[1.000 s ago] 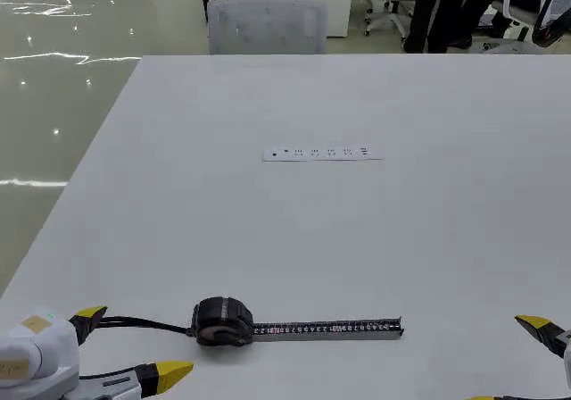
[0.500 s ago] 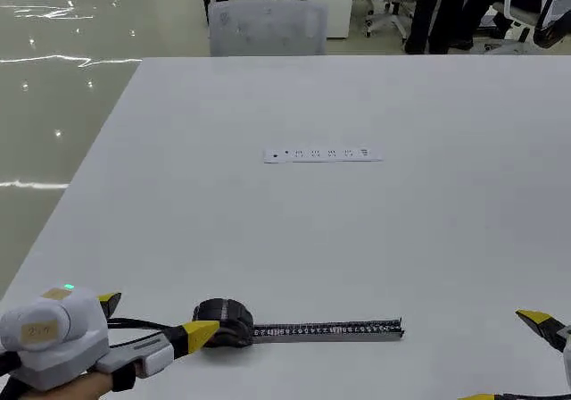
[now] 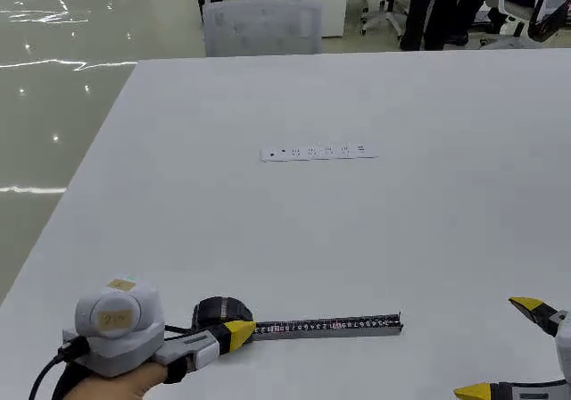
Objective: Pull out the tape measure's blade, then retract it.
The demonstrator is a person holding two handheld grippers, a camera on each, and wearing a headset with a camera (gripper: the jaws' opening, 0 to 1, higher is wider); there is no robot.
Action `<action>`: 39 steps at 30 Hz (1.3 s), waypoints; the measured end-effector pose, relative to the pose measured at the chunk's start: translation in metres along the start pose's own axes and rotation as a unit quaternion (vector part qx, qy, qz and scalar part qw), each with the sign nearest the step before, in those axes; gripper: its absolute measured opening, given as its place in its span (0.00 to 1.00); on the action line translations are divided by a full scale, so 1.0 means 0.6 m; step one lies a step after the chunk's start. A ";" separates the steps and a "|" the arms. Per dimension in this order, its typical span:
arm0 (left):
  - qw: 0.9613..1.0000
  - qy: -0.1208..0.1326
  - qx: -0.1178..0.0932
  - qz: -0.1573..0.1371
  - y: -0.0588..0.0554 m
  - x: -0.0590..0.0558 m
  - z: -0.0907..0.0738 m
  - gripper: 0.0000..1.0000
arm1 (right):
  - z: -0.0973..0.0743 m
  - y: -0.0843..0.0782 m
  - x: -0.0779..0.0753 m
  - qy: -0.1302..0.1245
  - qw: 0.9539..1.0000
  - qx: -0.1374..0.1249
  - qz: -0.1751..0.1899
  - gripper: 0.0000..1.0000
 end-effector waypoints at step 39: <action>0.996 0.063 -0.014 -0.061 -0.044 -0.031 0.082 0.98 | 0.122 0.083 0.023 0.178 0.961 0.092 -0.190 0.79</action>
Point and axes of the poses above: the centre of the closed fingertips' face, and the gripper's own axes: z roughly forward along the fingers, x roughly to its left, y roughly out of its top, the point moved 4 cm from there along -z, roughly backward along the fingers, and after that the axes turned 7 degrees about -y, right-handed, at the moved point
